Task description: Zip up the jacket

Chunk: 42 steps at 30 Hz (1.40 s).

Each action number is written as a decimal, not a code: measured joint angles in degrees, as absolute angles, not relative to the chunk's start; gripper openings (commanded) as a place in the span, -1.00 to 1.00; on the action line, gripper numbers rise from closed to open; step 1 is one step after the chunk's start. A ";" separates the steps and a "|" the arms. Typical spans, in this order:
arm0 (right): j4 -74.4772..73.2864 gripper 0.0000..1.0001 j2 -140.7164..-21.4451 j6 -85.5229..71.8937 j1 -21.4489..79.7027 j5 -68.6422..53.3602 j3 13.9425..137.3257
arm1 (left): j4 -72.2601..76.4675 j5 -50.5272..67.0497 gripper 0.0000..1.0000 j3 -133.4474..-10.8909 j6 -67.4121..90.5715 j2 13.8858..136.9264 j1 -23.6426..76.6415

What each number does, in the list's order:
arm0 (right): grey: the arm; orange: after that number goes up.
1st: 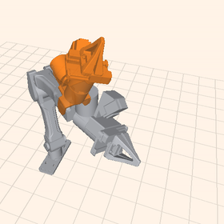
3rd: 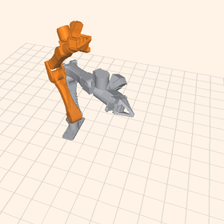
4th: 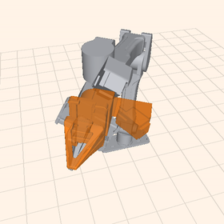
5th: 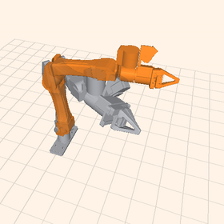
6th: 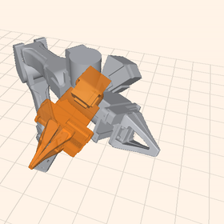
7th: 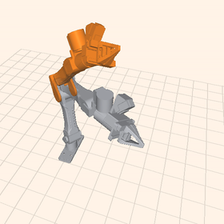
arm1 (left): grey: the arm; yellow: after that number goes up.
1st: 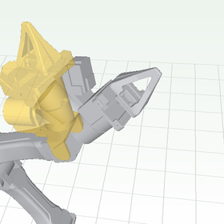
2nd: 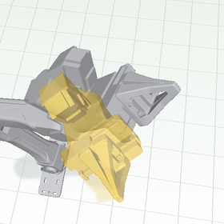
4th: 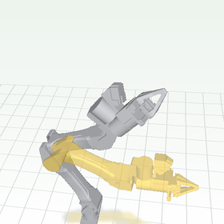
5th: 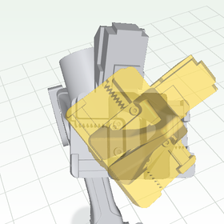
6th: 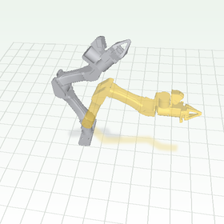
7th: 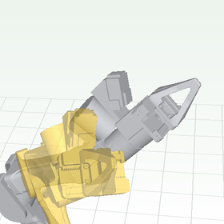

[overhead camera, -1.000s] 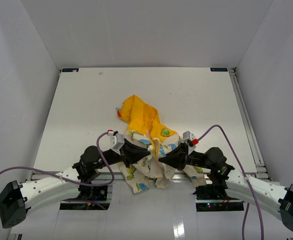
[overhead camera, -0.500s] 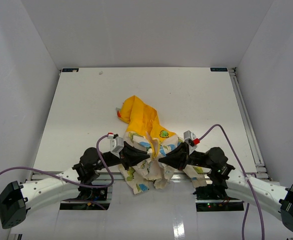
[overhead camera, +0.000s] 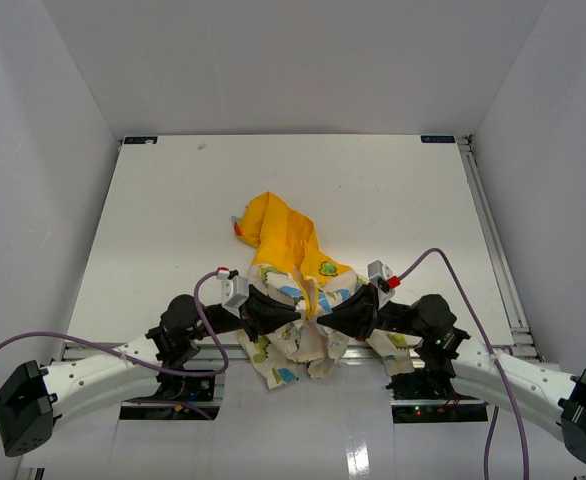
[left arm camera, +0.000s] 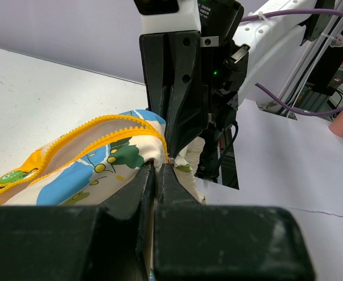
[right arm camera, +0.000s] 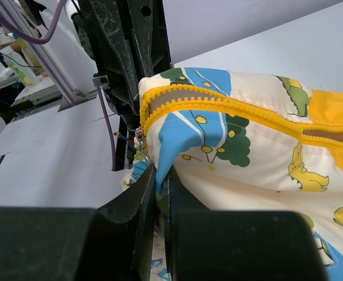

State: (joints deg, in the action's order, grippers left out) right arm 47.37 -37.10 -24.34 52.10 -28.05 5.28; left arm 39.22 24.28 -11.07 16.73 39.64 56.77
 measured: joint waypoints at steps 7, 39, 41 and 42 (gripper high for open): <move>47.28 -0.84 -35.51 -25.14 52.10 -27.35 5.26 | 38.70 24.51 -1.00 -11.07 15.93 39.38 56.77; 44.32 -0.84 -33.46 -33.11 52.21 -21.85 5.26 | 35.55 24.60 -1.00 -11.77 9.21 39.60 56.77; 44.11 -0.85 -33.45 -34.07 52.21 -21.46 5.26 | 35.02 24.59 -1.00 -11.78 8.69 39.59 56.77; 43.84 -0.85 -33.45 -34.54 52.21 -21.29 5.26 | 34.81 24.58 -1.00 -11.79 8.43 39.57 56.77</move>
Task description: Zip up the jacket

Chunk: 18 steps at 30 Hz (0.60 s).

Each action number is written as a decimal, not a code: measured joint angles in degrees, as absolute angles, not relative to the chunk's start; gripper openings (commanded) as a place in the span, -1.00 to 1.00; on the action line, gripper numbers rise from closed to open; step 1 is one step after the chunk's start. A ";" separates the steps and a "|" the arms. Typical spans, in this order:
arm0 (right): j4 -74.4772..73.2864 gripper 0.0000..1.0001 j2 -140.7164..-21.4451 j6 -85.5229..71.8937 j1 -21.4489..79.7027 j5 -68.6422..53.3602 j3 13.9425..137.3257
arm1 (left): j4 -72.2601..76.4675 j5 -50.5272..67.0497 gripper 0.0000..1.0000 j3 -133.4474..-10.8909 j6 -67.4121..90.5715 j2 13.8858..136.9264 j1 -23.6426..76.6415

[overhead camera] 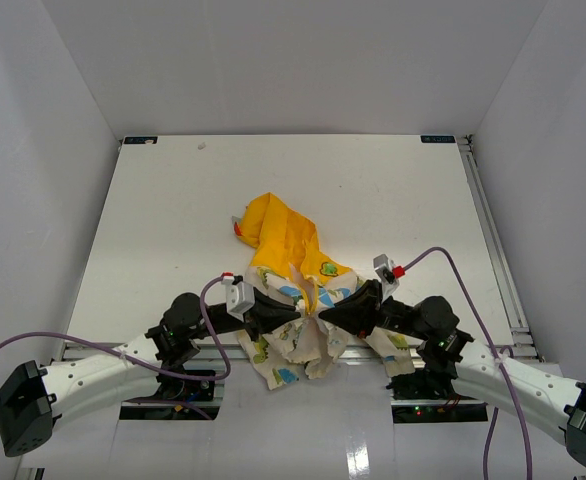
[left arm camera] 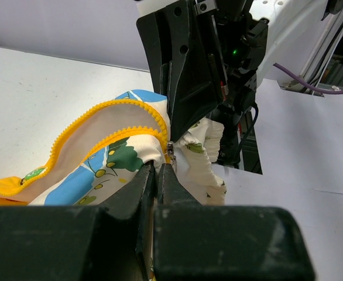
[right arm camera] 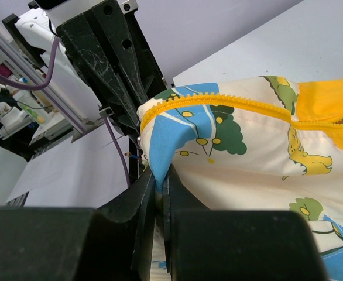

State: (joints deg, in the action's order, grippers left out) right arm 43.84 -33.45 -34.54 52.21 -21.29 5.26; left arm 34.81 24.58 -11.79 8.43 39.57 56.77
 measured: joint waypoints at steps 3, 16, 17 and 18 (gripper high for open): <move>43.35 -0.85 -33.45 -35.83 52.25 -20.89 5.26 | 34.37 24.58 -1.00 -11.77 7.71 39.59 56.77; 39.93 -0.84 -33.45 -36.80 52.27 -18.61 6.84 | 34.45 25.37 -1.00 -11.82 6.33 40.64 56.77; 39.41 -0.84 -33.45 -36.65 52.27 -18.28 7.12 | 34.52 25.55 -1.00 -11.86 6.27 40.97 56.77; 38.98 -0.84 -33.45 -36.48 52.26 -17.98 7.32 | 34.43 25.61 -1.00 -12.06 6.22 41.36 56.77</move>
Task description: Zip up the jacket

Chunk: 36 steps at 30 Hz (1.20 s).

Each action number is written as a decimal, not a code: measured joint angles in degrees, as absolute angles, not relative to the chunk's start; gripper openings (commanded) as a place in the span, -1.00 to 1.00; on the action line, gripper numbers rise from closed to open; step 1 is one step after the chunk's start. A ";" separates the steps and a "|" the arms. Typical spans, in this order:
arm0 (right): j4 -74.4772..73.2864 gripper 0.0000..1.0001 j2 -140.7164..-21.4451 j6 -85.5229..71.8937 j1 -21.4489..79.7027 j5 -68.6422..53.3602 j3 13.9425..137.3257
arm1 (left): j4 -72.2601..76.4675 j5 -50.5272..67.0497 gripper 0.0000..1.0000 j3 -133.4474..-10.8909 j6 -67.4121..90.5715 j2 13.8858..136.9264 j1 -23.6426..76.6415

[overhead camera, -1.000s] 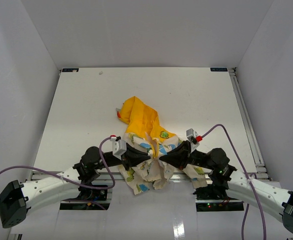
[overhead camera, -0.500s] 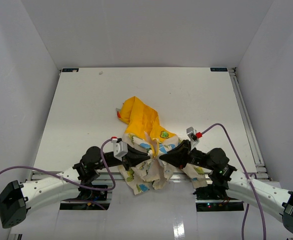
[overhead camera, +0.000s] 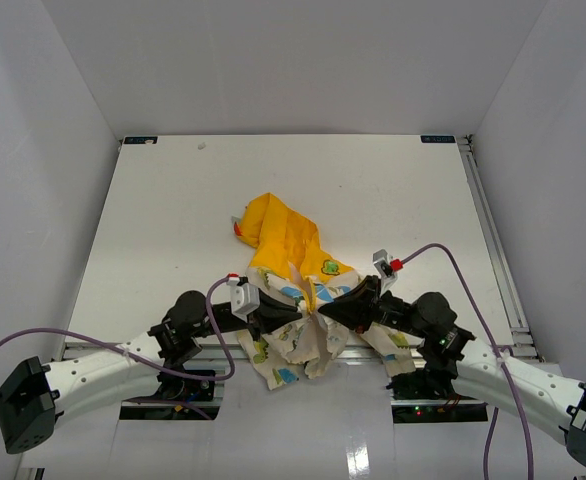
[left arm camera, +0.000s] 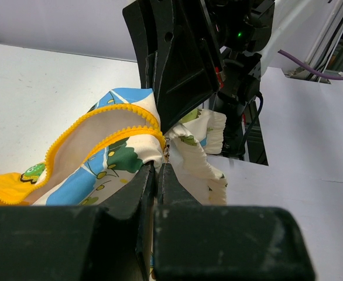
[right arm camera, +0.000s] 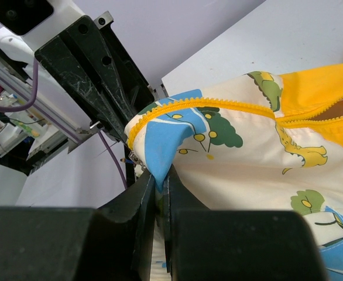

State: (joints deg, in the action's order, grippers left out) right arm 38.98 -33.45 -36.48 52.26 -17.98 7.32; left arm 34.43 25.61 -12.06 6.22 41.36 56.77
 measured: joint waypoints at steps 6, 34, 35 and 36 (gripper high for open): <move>36.07 -0.84 -33.69 -35.55 52.21 -15.96 8.98 | 33.78 25.65 -1.00 -13.23 5.98 43.69 56.73; 29.40 -0.75 -35.56 -35.49 52.25 -8.51 9.36 | 30.73 19.95 -1.00 -15.64 18.27 51.66 56.47; 29.18 -0.72 -35.52 -35.51 52.26 -8.24 9.24 | 30.96 19.96 -1.00 -15.64 19.18 52.08 56.41; 28.97 -0.72 -35.47 -35.54 52.28 -7.98 9.14 | 31.17 19.96 -1.00 -15.64 20.11 52.45 56.36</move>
